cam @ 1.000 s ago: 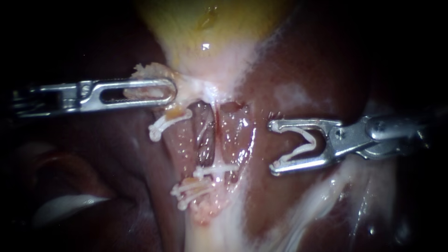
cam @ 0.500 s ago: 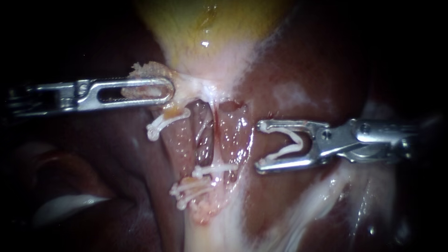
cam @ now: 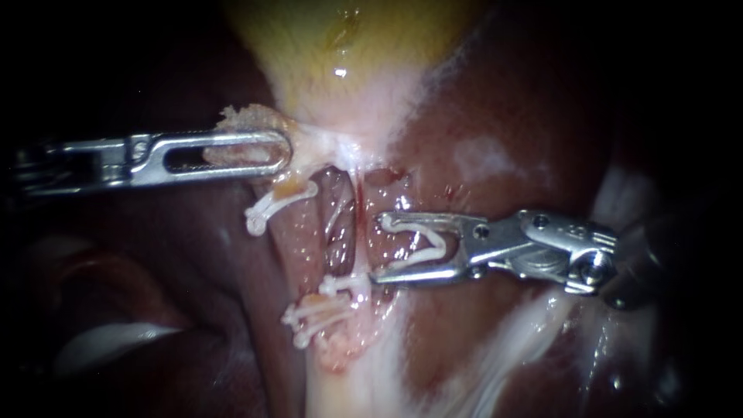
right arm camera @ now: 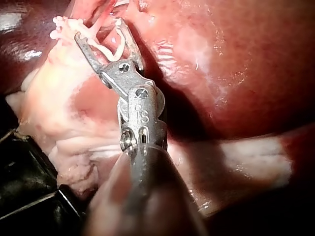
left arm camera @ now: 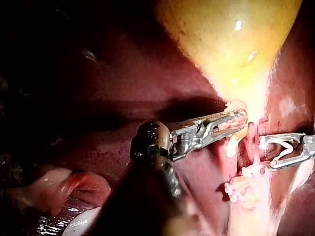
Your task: Clipping second clip right tube
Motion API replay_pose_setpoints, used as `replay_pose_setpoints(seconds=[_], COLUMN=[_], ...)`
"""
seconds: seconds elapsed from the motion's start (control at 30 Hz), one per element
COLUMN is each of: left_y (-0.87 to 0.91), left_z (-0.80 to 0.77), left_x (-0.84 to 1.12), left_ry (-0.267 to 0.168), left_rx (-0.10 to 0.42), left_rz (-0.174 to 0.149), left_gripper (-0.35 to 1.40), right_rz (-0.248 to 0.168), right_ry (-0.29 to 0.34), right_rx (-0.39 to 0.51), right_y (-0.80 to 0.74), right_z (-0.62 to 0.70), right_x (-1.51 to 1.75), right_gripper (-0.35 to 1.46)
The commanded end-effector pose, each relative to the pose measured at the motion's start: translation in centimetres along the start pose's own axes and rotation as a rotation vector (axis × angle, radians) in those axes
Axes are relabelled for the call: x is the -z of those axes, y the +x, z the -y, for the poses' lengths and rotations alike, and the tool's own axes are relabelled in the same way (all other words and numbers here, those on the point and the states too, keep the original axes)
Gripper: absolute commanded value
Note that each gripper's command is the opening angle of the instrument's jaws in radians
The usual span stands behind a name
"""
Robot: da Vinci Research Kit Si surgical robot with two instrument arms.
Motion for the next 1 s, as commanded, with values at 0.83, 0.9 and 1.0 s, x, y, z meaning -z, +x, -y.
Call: replay_pose_setpoints(seconds=[0.83, 0.9, 1.0], left_y=[0.02, 0.02, 0.02], left_z=[0.02, 0.01, 0.01], left_x=[-0.03, -0.03, -0.03], left_ry=[-0.002, -0.002, -0.002], left_rx=[-0.001, -0.001, -0.001], left_rz=[0.002, 0.002, 0.002], left_gripper=[-0.35, -0.35, -0.35], right_rz=[-0.120, -0.126, -0.124], right_ry=[0.149, 0.164, 0.171], right_rx=[-0.191, -0.200, -0.198], right_y=[-0.07, -0.07, -0.06], right_z=[0.00, 0.02, 0.04], right_x=[-0.51, -0.52, -0.53], right_gripper=[0.48, 0.47, 0.47])
